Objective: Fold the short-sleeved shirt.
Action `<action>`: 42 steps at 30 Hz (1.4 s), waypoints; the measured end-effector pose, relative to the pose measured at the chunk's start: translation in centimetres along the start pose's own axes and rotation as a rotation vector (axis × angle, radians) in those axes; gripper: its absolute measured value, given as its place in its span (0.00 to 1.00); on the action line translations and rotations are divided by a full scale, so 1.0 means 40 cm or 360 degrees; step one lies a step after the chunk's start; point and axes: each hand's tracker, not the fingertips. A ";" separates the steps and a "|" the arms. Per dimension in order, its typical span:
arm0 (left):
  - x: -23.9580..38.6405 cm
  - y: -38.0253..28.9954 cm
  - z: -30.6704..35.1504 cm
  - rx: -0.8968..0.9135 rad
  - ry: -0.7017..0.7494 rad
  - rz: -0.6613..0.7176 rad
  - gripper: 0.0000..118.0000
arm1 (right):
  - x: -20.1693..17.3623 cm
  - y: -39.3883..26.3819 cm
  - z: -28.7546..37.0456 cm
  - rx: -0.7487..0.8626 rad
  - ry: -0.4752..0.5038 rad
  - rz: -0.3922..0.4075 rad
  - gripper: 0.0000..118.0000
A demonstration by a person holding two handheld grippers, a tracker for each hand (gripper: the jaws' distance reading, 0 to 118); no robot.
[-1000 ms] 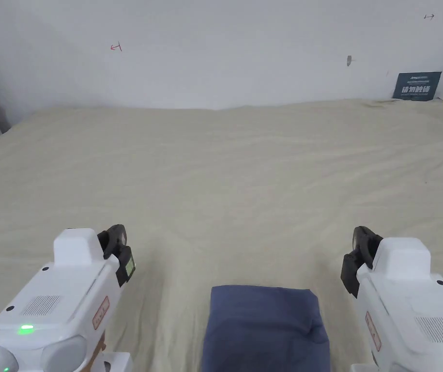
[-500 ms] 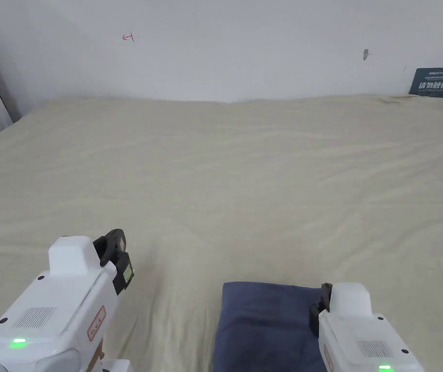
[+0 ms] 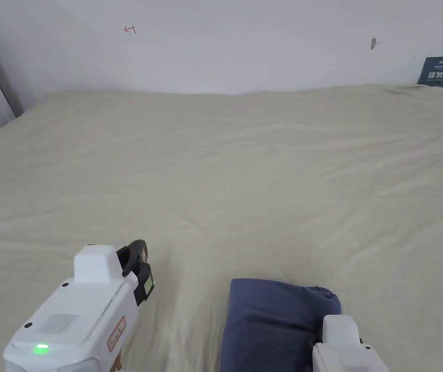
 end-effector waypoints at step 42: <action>0.123 -0.182 -0.416 -0.1460 -0.0975 0.0284 0.61 | 0.031 0.027 0.010 -0.0054 0.0077 -0.0097 0.00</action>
